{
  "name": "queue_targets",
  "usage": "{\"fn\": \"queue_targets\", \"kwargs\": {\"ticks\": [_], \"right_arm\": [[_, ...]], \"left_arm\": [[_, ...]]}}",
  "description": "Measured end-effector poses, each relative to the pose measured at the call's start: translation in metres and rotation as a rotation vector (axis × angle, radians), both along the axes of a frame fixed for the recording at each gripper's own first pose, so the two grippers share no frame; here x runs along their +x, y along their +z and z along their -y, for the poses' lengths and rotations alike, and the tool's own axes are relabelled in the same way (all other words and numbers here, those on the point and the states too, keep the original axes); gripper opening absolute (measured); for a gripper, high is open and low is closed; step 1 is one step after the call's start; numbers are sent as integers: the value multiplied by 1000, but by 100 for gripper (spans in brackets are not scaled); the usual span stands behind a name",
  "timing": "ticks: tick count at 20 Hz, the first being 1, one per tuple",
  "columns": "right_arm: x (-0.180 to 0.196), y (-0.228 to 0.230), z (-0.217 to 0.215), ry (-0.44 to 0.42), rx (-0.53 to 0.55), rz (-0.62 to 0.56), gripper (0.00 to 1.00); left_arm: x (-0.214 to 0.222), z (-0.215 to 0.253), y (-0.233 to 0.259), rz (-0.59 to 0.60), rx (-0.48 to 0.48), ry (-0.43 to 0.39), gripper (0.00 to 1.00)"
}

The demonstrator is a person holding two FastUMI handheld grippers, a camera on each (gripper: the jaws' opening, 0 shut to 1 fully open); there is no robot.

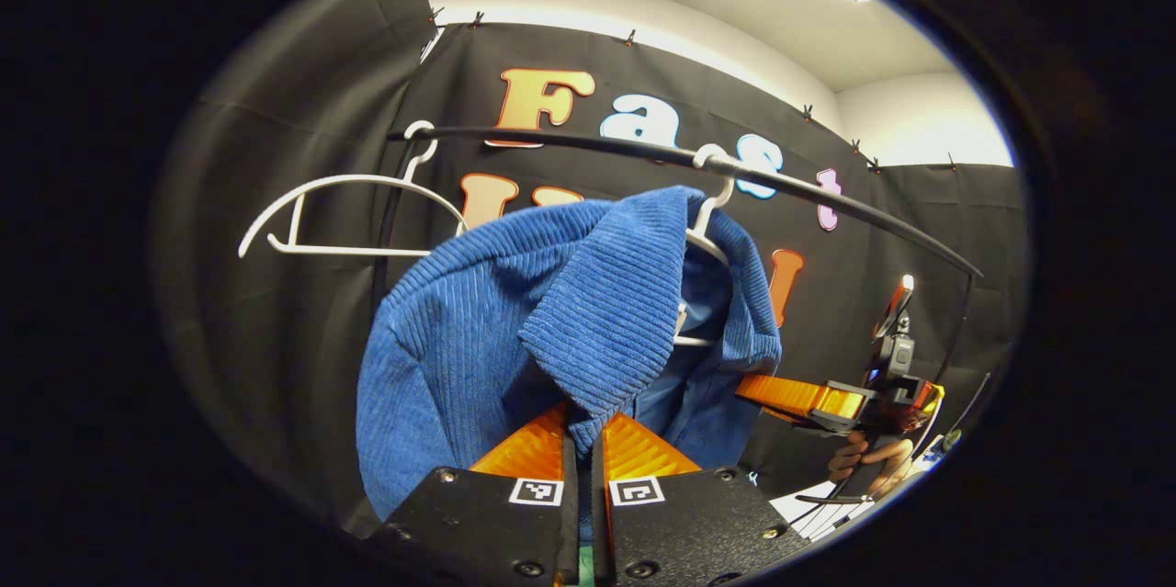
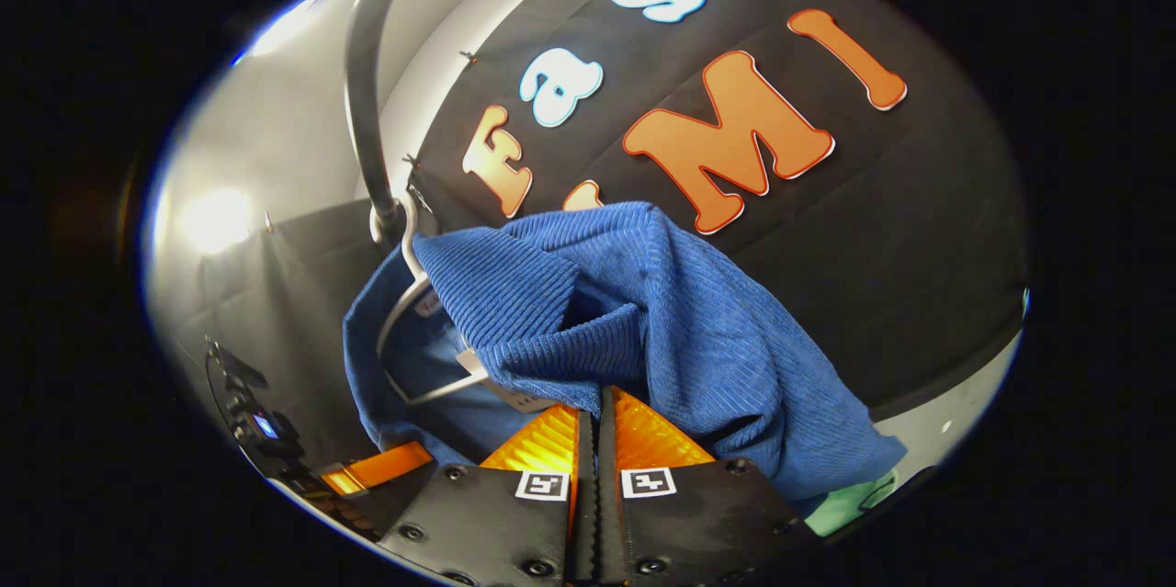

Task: Grasp the clothes on the hanger with both hands and then place them into the laundry hamper below.

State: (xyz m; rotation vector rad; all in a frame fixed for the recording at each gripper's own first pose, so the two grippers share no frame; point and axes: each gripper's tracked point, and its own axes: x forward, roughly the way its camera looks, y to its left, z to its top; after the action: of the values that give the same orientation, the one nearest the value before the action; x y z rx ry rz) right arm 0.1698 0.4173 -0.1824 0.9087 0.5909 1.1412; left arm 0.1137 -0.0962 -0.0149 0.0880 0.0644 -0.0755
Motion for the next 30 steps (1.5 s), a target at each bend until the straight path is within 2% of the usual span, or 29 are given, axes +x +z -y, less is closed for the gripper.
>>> {"fn": "queue_targets", "kwargs": {"ticks": [2, 6, 17, 21, 28, 30], "right_arm": [[1, 22, 3, 34, 131, -85, 7], [14, 38, 8, 50, 266, -193, 7], [67, 74, 42, -22, 440, -283, 7], [94, 74, 49, -76, 444, -301, 7], [121, 73, 40, -111, 395, -301, 7], [128, 73, 37, -118, 370, -300, 7]], "left_arm": [[-8, 0, 16, 25, -5, -8, 5], [-24, -9, 46, 73, 3, 11, 5], [-35, -37, 109, 182, 11, 14, 5], [-31, -51, 131, 212, -8, 16, 5], [-14, -68, 162, 233, 58, -10, 5], [-5, -75, 164, 238, 13, -2, 5]]}}
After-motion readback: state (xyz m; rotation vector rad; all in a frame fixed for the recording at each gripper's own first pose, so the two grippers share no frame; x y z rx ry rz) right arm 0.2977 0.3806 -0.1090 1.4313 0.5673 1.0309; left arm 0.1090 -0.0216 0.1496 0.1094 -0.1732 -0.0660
